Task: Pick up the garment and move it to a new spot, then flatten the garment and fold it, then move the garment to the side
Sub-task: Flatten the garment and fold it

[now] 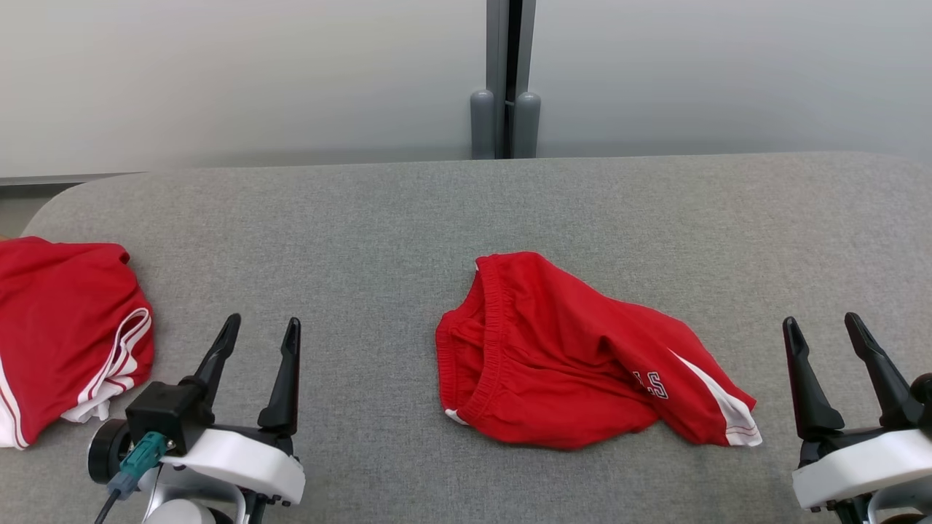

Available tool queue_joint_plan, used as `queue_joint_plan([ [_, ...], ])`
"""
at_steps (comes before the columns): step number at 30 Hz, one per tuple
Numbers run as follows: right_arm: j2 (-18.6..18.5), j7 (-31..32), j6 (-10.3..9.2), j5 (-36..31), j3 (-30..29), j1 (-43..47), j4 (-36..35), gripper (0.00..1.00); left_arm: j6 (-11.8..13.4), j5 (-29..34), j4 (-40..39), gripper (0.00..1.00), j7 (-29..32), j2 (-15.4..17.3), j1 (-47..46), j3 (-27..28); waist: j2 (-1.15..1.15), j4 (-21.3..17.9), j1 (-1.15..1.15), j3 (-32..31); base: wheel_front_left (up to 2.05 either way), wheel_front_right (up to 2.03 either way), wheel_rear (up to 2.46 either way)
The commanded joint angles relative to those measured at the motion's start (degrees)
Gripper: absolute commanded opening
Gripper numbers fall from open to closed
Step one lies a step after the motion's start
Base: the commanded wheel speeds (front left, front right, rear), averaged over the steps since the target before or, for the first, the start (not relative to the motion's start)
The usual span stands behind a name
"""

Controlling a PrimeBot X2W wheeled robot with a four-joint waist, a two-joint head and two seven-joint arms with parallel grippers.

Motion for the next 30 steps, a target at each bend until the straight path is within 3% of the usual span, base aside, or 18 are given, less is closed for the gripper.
queue_joint_plan([
  [1, 0.1, 0.0, -0.02, -0.1, 0.1, 0.1, -0.1, 1.00, -0.1, 0.5, 0.0, 1.00, 0.2, 0.0, -1.5, -0.6, 0.00, -0.1, 0.00, 0.3, 0.00, 0.00, 0.00],
  [6, -0.1, 0.1, -0.02, 0.1, 0.6, -1.0, -0.1, 1.00, -1.0, 1.8, 0.6, 1.00, 1.1, -1.1, -4.6, -2.9, 0.00, -0.7, 0.00, 1.4, 0.00, 0.00, 0.00],
  [11, -0.6, -0.4, -0.02, 0.5, 2.1, -2.8, 0.0, 1.00, -4.1, 3.0, 4.6, 1.00, 3.8, -4.3, -11.3, -8.1, 0.00, -2.9, 0.00, 4.0, 0.00, 0.00, 0.00],
  [19, -0.5, -1.5, -0.02, 1.2, 3.7, -5.5, 1.7, 1.00, -11.2, 1.8, 20.8, 1.00, 9.1, -10.8, -22.2, -15.1, 0.00, -7.0, 0.00, 8.4, 0.00, 0.00, 0.00],
  [30, -0.2, -3.1, -0.02, 1.9, 4.3, -7.2, 4.4, 1.00, -14.0, -4.1, 39.0, 1.00, 14.2, -13.5, -31.0, -16.0, 0.00, -8.9, 0.00, 10.4, 0.00, 0.00, 0.00],
])
